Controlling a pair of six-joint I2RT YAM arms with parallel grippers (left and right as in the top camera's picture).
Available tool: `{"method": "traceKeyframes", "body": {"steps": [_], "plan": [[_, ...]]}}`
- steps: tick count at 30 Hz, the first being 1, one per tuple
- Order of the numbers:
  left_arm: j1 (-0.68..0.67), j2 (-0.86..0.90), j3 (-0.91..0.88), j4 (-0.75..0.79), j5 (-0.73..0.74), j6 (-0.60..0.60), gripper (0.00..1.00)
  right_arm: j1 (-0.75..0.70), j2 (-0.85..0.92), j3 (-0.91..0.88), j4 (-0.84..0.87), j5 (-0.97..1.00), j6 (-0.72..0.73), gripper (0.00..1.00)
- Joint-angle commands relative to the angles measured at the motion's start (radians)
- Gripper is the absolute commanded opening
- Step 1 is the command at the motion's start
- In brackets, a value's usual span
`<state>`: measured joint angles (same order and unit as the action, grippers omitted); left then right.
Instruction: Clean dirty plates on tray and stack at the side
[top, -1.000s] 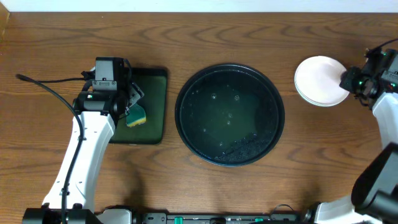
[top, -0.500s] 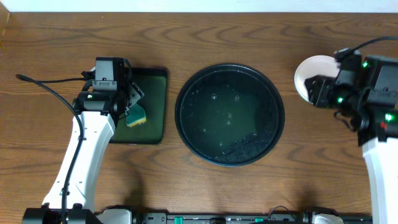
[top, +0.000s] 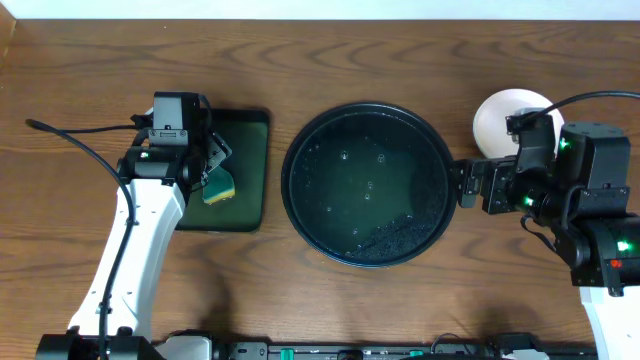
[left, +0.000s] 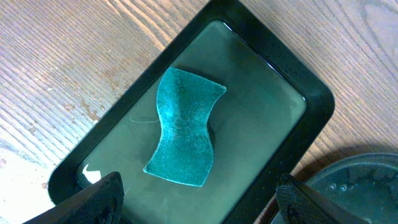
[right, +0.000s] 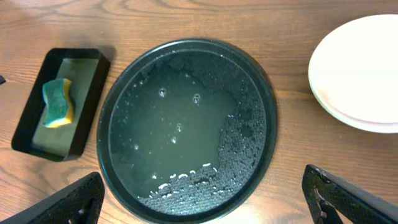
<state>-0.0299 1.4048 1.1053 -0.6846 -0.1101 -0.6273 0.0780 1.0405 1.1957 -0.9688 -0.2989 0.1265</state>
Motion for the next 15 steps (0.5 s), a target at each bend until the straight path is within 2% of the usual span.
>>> {"method": "traceKeyframes", "body": {"steps": [1,12,15], "plan": [[0.002,0.001,0.008,-0.004,-0.005,0.006,0.79,0.007,0.005,-0.006,-0.014,0.011,0.008,0.99],[0.002,0.001,0.008,-0.004,-0.006,0.006,0.8,0.006,-0.002,-0.022,-0.041,0.065,-0.005,0.99],[0.002,0.001,0.007,-0.004,-0.005,0.006,0.79,-0.002,-0.037,-0.078,0.011,0.066,-0.047,0.99]]}}
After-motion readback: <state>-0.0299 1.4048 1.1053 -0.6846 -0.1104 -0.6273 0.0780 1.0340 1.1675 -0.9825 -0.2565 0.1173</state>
